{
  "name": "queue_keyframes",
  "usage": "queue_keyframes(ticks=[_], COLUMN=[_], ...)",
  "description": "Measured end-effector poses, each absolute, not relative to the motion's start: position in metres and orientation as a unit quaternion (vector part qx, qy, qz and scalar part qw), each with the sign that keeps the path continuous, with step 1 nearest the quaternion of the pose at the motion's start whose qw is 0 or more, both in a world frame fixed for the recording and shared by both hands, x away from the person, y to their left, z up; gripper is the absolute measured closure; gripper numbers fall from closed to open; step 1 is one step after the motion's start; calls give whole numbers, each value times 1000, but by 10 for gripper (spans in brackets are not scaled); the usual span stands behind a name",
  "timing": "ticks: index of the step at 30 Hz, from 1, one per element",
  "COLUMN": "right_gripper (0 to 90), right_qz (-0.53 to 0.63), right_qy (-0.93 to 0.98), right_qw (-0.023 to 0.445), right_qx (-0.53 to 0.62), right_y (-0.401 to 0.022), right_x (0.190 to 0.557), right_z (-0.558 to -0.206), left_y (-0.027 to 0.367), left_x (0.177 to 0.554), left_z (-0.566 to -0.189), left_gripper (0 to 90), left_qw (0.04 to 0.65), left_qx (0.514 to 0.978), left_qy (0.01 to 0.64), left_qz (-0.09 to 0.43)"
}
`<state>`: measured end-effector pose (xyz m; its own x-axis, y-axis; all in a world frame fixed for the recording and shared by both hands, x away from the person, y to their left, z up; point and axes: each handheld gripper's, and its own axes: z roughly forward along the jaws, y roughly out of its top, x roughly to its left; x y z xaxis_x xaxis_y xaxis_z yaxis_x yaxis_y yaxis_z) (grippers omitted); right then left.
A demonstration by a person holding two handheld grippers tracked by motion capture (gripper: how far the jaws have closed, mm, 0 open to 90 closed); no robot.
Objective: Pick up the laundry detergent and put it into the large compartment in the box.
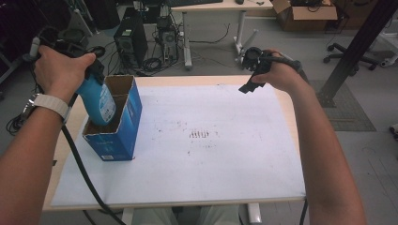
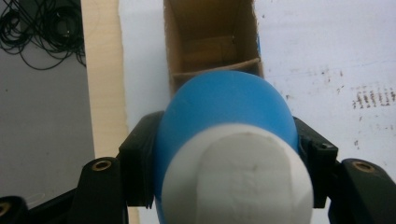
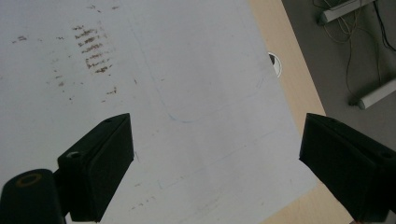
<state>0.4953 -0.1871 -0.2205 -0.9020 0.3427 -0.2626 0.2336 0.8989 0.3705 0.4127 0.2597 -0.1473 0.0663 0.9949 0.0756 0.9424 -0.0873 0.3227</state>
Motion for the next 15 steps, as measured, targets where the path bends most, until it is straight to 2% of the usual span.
queue_keyframes(ticks=[15], right_gripper=[98], right_qz=[166], right_qy=[961], right_qw=[161], right_qx=[152], right_y=[-188], right_x=[497], right_z=[-224], left_y=[257], left_x=[419], left_z=[-194], left_gripper=[376], left_qw=[85], left_qx=[732], left_qy=[663], left_qz=[136])
